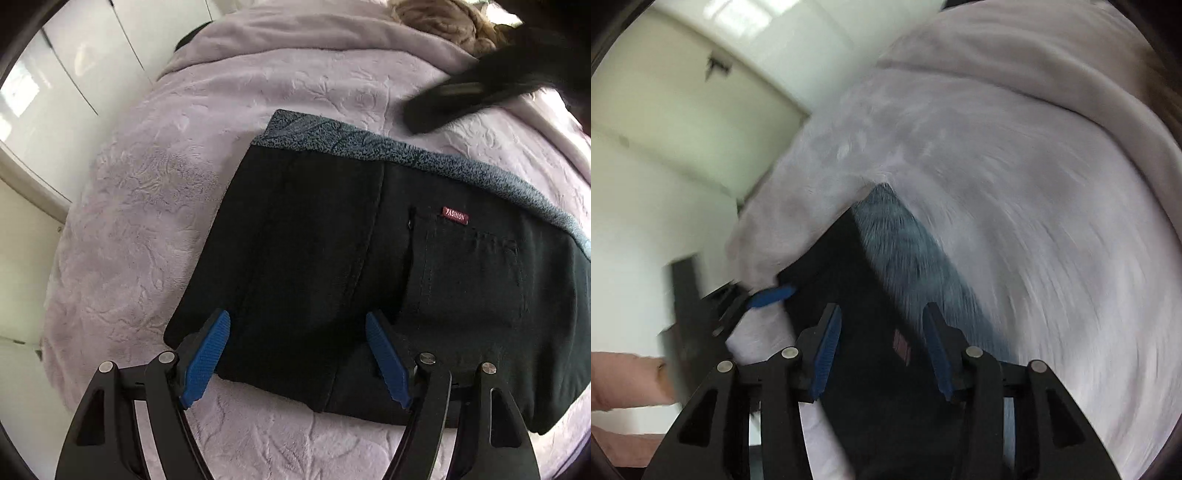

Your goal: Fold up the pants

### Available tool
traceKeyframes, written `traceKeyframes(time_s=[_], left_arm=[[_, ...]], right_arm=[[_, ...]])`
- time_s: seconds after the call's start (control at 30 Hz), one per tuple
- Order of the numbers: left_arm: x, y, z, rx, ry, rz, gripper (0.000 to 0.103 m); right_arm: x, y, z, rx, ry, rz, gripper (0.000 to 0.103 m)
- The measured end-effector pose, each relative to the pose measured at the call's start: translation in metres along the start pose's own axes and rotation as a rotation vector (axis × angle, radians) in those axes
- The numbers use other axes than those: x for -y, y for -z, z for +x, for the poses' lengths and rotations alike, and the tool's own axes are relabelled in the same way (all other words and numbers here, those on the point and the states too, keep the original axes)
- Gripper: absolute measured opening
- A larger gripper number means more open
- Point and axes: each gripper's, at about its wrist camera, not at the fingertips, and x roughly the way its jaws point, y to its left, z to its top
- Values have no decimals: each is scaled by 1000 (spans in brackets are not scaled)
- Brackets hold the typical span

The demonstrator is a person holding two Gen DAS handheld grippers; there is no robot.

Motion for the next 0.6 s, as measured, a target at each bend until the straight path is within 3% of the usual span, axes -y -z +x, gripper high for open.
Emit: traceKeyframes(time_s=[0.07, 0.27, 0.37, 0.4, 0.6], left_arm=[[0, 4, 0, 18, 10, -12, 77], [-5, 11, -2, 46, 26, -33, 77], [-5, 14, -3, 49, 30, -38, 77], [-6, 14, -3, 48, 32, -43, 77], [-22, 15, -10, 51, 26, -83, 78]], right_arm=[[3, -19, 25, -31, 30, -34, 50], [4, -55, 65, -99, -32, -60, 48], [1, -63, 77, -142, -54, -66, 23], [-2, -64, 76, -137, -69, -63, 5], [-35, -72, 51, -94, -117, -141, 5]])
